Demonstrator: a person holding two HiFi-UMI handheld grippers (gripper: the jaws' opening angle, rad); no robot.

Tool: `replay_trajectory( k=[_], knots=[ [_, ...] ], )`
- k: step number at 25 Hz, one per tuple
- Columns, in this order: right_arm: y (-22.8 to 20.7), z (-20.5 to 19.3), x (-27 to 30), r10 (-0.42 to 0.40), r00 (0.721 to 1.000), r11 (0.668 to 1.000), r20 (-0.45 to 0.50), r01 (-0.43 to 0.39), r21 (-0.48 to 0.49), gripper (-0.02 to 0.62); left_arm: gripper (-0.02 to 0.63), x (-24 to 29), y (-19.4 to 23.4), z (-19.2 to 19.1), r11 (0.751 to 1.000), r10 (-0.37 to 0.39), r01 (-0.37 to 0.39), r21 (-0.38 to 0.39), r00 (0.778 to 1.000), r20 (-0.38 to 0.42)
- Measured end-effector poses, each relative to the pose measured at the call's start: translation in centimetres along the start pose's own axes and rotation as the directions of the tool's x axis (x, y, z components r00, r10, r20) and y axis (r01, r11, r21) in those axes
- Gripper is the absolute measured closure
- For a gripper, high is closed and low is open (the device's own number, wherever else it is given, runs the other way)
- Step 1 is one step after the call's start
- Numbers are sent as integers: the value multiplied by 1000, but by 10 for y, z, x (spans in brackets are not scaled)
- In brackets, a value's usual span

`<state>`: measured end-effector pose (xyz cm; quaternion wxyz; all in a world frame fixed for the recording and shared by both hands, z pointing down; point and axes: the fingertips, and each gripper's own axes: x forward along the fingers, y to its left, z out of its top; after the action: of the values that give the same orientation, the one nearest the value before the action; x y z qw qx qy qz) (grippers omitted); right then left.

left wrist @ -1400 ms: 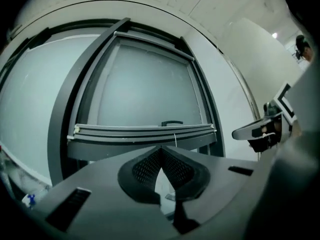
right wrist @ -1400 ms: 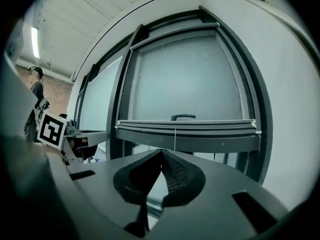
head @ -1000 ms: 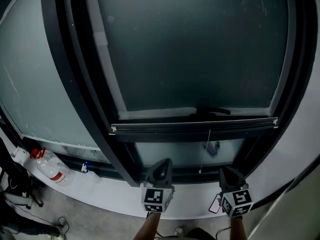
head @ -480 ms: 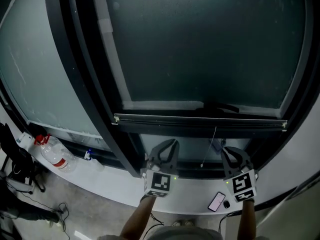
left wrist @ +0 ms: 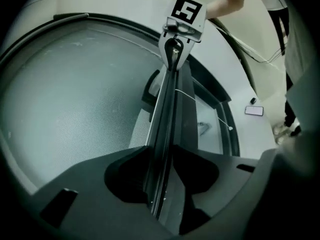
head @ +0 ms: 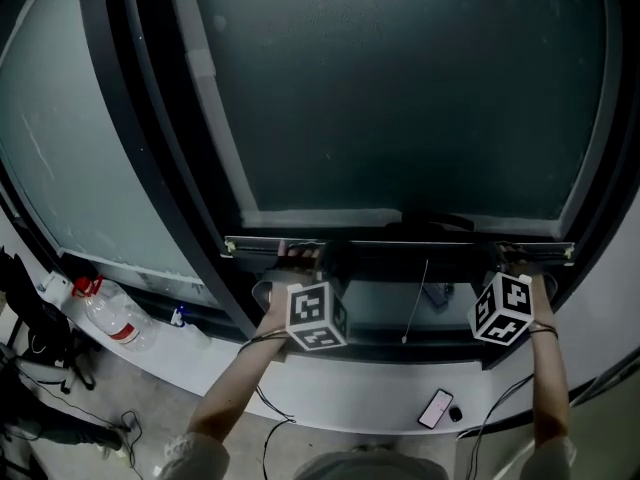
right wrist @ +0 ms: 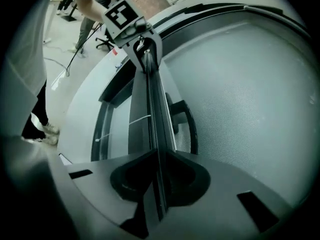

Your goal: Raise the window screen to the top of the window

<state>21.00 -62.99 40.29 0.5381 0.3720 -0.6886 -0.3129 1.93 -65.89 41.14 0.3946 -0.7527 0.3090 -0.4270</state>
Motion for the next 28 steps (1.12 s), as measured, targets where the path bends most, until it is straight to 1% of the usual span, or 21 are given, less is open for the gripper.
replay_trajectory(
  k=[2, 6, 8, 11, 12, 14, 15, 17, 20, 22, 23, 26, 28],
  knots=[
    [3, -5, 4, 37, 999, 998, -31, -38, -42, 543, 451, -1, -2, -3, 999, -40, 40, 17, 999, -18],
    [8, -14, 9, 72, 996, 995, -55, -76, -67, 545, 451, -2, -7, -20, 995, -95, 97, 13, 992, -80],
    [8, -17, 11, 84, 995, 994, -54, -87, -66, 553, 451, -3, -6, -27, 995, -93, 96, 27, 991, -101],
    [8, -18, 10, 90, 995, 993, -49, -93, -67, 554, 457, -2, -3, -29, 997, -68, 72, 37, 991, -111],
    [8, -18, 10, 89, 995, 993, -50, -92, -71, 555, 473, -2, -2, -31, 997, -62, 68, 45, 990, -126],
    [9, -17, 10, 86, 995, 993, -48, -89, -71, 555, 514, 0, -2, -40, 995, -71, 82, 60, 983, -170],
    [9, -17, 10, 85, 995, 994, -44, -88, -66, 555, 517, 0, -3, -45, 994, -81, 94, 62, 980, -181],
    [10, -16, 10, 85, 996, 995, -36, -87, -57, 555, 517, -1, -3, -48, 993, -79, 93, 69, 981, -177],
    [9, -17, 10, 91, 995, 994, -34, -92, -53, 555, 521, -2, -1, -47, 993, -51, 69, 94, 983, -179],
    [8, -16, 10, 97, 995, 994, -33, -99, -55, 555, 523, -1, 0, -48, 991, -61, 81, 105, 982, -180],
    [8, -16, 10, 100, 994, 993, -33, -101, -57, 555, 546, -1, 1, -49, 989, -70, 93, 119, 981, -183],
    [9, -16, 9, 108, 993, 992, -40, -111, -65, 555, 556, -1, 0, -50, 972, -95, 137, 191, 972, -214],
    [9, -16, 9, 113, 992, 991, -49, -116, -70, 555, 562, 0, -1, -51, 963, -103, 157, 218, 966, -238]
  ],
)
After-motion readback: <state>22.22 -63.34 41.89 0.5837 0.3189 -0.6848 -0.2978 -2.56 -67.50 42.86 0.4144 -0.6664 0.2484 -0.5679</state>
